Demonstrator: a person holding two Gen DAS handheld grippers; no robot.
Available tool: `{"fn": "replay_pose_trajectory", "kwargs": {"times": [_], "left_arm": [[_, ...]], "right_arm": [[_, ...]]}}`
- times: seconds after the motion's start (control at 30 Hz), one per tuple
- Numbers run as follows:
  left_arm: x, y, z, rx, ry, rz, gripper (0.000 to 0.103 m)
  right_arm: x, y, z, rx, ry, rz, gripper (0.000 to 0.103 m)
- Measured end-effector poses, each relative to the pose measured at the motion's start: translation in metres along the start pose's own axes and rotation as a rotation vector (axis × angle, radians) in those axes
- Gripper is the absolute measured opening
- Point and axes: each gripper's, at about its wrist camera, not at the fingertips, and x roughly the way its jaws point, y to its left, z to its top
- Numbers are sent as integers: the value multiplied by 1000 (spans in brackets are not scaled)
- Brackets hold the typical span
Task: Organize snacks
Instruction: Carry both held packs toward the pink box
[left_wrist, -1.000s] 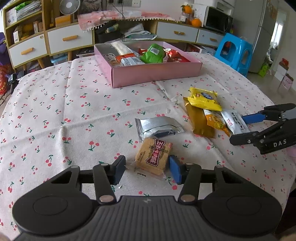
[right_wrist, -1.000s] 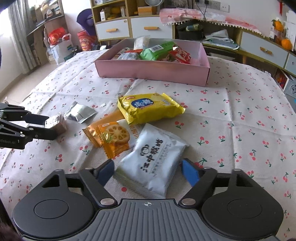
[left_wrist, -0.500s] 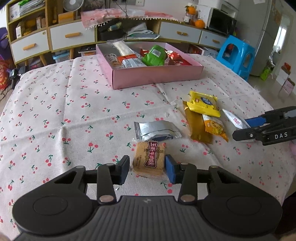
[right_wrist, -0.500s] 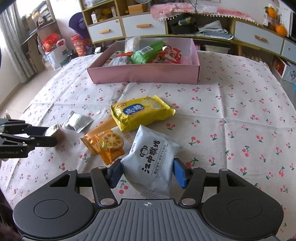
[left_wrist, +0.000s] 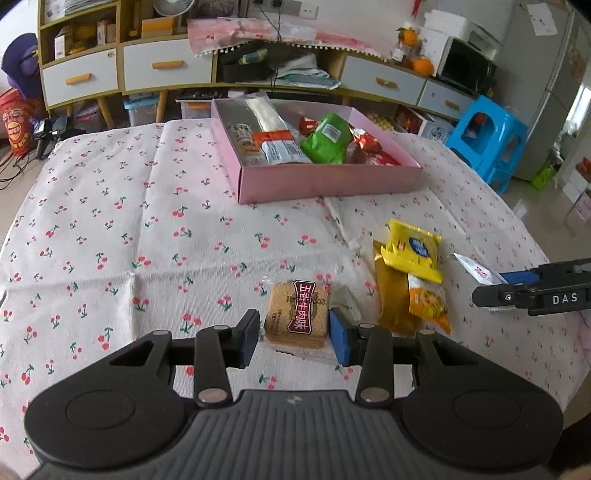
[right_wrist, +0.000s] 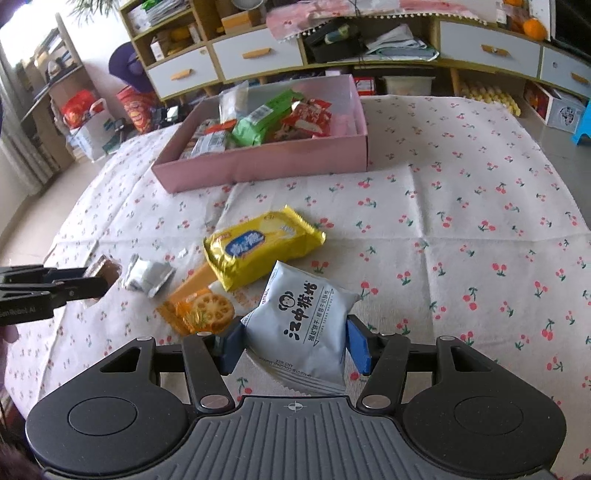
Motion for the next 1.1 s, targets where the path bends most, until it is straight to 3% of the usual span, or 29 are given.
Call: {"fn": "replay_pose_trajectory", "kwargs": {"times": [0.8,1.1], "left_arm": [[8,-12,66,-131,-53,-4,37],[22,-6,90,-246,-71,17,37]], "right_arm": [[-3,-4,70,188,-62,65,56],[9,-13,103,301,-88,103,57]]}}
